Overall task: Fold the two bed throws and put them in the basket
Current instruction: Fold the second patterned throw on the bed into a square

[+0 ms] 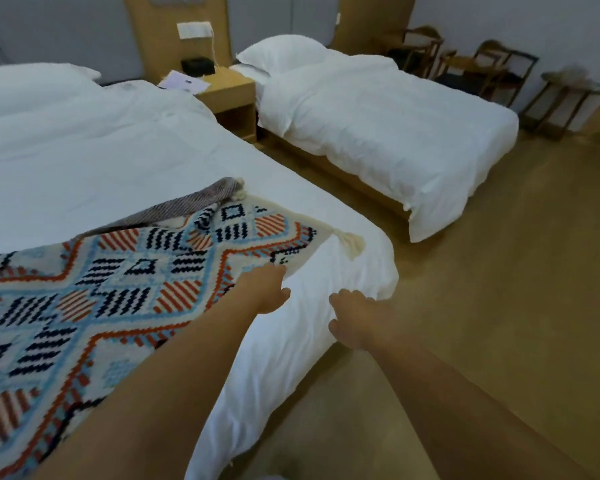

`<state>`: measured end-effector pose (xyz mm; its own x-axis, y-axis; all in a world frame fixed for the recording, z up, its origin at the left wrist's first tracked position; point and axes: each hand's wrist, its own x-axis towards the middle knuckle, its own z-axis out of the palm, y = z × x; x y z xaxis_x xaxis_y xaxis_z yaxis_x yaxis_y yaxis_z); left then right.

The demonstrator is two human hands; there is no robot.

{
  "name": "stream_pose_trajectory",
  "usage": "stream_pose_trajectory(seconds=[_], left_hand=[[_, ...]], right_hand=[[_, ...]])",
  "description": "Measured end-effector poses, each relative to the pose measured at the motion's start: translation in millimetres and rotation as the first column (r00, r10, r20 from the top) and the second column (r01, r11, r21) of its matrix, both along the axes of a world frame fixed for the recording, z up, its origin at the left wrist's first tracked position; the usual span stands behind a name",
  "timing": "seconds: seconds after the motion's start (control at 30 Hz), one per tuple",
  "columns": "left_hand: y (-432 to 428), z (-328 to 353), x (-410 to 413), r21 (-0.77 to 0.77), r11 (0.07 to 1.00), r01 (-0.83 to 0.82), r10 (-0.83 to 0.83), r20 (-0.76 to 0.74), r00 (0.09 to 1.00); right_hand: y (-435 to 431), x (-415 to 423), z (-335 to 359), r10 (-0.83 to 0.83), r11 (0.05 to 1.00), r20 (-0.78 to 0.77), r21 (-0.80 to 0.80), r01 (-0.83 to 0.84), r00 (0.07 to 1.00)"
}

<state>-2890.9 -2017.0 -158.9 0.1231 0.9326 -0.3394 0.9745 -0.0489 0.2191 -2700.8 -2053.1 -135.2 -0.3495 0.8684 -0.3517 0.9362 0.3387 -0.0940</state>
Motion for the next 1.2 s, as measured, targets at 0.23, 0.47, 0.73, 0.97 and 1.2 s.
stream_pose_trajectory(seconds=[0.23,0.47,0.73,0.97,1.2], left_hand=[[108.2,-1.4,42.0,0.01,0.985,-0.17,0.17,0.035,0.985],[235.4,-13.9,88.9,-0.031,0.946,-0.322,0.323,0.045,0.945],[374.2,-16.7,143.8,-0.076,0.884,-0.461,0.466,0.061,0.883],[458.4,-19.1,205.9,-0.074,0.745,-0.663,0.667,0.06,0.742],[514.1,-14.0,186.3,-0.076,0.502,-0.861,0.865,0.061,0.499]], right_hand=[[144.8,35.0,-1.8,0.185,0.983,-0.088,0.002,-0.186,0.979],[294.7,81.3,-2.8,0.275,0.961,-0.14,0.019,-0.276,0.951],[452.5,141.6,-4.8,0.422,0.906,-0.1,0.035,-0.421,0.901],[600.0,172.4,7.0,0.534,0.838,-0.167,-0.028,-0.545,0.829],[691.1,120.1,2.5,0.8,0.591,-0.107,-0.023,-0.806,0.59]])
